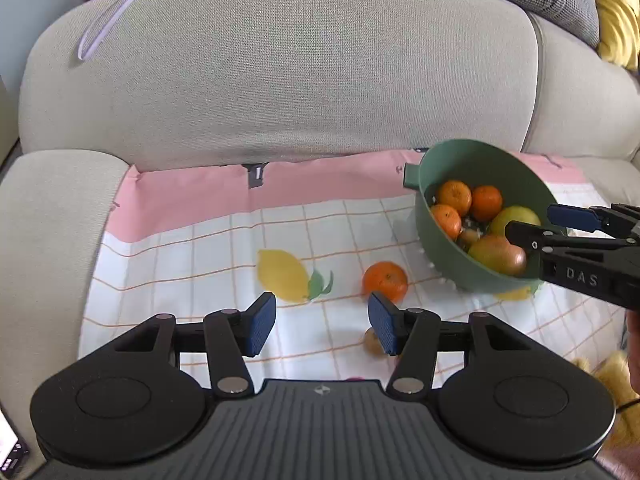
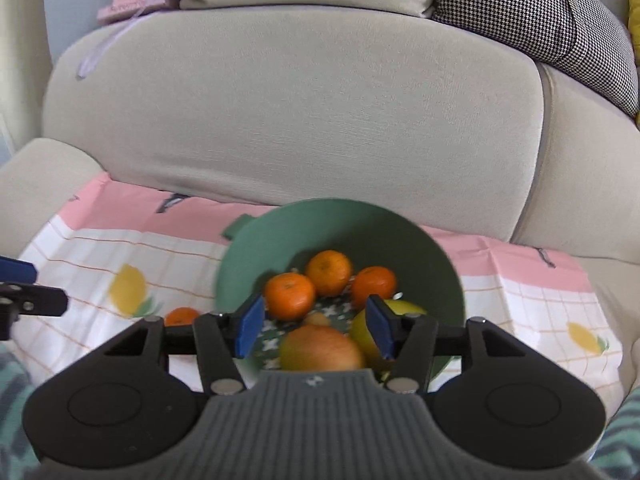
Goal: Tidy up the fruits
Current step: 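Move both open tools toward the red cherry tomatoes on the cloth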
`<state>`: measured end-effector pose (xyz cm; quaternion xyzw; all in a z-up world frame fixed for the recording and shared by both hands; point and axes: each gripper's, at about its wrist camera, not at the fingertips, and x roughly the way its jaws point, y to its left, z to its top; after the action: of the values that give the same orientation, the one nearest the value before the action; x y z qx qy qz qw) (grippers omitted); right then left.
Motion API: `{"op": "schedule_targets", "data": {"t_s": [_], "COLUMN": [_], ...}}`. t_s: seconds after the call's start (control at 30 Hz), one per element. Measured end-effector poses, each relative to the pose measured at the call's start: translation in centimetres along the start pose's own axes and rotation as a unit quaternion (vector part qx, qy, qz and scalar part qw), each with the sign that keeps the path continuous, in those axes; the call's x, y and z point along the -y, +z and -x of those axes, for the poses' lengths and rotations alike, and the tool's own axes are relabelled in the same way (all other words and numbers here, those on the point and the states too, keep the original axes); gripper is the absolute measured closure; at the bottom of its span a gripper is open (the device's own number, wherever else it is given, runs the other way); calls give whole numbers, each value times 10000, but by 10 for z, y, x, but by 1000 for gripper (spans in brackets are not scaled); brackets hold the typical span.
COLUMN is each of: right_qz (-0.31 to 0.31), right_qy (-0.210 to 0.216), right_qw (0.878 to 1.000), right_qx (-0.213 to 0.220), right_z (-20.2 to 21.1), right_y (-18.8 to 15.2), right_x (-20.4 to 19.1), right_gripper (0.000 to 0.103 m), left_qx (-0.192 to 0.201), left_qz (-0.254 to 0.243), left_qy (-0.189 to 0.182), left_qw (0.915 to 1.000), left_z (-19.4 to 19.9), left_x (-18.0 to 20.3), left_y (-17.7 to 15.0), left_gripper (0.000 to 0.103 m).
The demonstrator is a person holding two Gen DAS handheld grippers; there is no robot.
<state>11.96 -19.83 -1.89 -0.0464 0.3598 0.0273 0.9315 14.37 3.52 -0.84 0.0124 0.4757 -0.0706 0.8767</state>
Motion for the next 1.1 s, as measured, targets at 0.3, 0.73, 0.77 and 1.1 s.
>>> {"op": "schedule_targets", "data": {"t_s": [0.3, 0.73, 0.77, 1.1], "right_qz": [30, 691, 764, 1318], "right_qy": [441, 573, 571, 382], "right_qw": [9989, 9955, 9950, 9900], "right_qx": [-164, -304, -294, -319], "right_z": [17, 20, 20, 4], "right_y": [-28, -67, -70, -89], "right_x": [-37, -83, -86, -99], "right_gripper": [47, 44, 44, 42], "left_qx": [-133, -265, -287, -481], "left_qz": [-183, -59, -30, -64], "left_qy": [-32, -671, -701, -694], "left_qw": [9997, 9974, 9971, 9964], "left_z": [16, 10, 8, -13], "left_x": [-6, -16, -17, -16], "left_y": [-27, -58, -59, -62], "left_gripper": [40, 39, 39, 39]}}
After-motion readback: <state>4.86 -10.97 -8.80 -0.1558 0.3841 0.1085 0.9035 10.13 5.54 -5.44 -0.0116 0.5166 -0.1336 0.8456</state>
